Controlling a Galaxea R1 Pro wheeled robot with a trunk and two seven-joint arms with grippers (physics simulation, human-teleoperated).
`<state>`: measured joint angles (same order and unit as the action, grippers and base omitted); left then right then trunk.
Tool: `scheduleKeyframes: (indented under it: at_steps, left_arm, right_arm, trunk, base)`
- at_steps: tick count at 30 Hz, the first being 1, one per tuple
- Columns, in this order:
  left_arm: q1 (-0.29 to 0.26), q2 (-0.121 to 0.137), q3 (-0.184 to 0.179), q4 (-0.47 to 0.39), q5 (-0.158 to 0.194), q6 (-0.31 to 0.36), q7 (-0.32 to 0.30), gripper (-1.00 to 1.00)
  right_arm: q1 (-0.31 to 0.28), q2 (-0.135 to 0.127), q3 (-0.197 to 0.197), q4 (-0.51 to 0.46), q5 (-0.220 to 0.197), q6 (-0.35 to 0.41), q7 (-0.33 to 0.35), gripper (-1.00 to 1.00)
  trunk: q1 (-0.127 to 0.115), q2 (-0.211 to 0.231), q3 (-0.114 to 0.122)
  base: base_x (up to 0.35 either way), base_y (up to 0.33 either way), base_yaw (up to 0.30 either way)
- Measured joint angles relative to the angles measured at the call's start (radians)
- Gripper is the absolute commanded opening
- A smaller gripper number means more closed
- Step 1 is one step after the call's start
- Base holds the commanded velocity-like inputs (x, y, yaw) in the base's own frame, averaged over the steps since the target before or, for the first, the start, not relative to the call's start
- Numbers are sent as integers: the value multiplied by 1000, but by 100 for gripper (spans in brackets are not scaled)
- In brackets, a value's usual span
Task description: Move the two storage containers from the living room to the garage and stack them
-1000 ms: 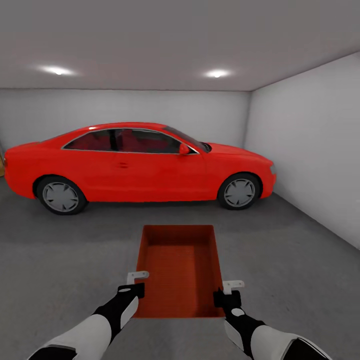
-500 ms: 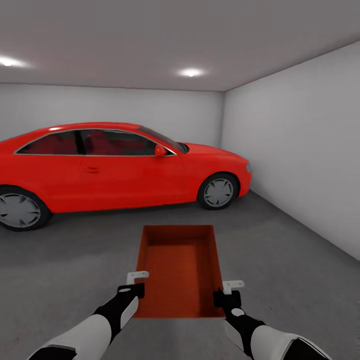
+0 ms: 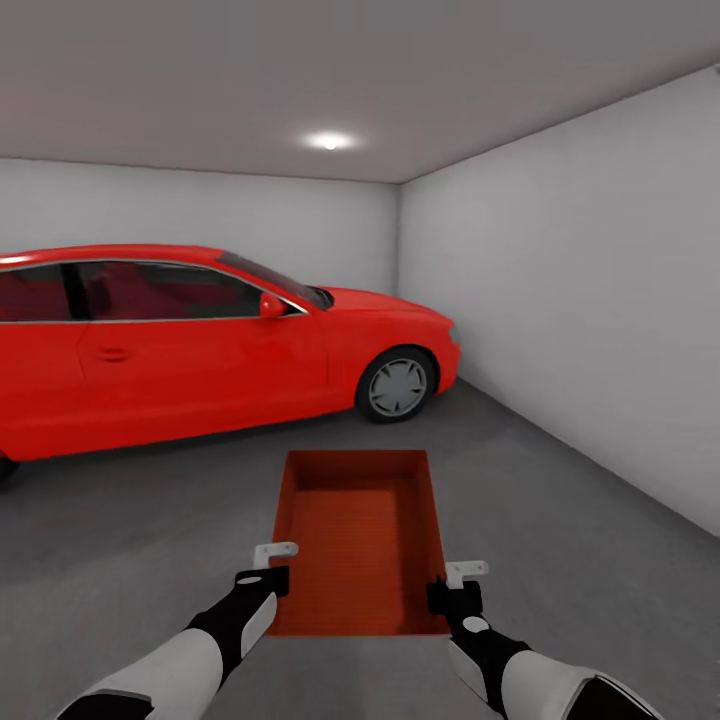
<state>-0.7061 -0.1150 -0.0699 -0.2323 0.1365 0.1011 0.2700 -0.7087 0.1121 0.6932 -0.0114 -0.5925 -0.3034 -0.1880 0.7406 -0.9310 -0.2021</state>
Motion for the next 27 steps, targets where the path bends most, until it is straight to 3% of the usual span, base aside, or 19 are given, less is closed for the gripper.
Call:
scheduleKeyframes:
  at_steps: [27]
  left_arm:
    - [0, -1, 6, 0, -7, 0, 0, -100]
  right_arm:
    - [0, 0, 0, 0, 0, 0, 0, -100]
  trunk:
    - [0, 0, 0]
  base:
    - [316, 108, -283]
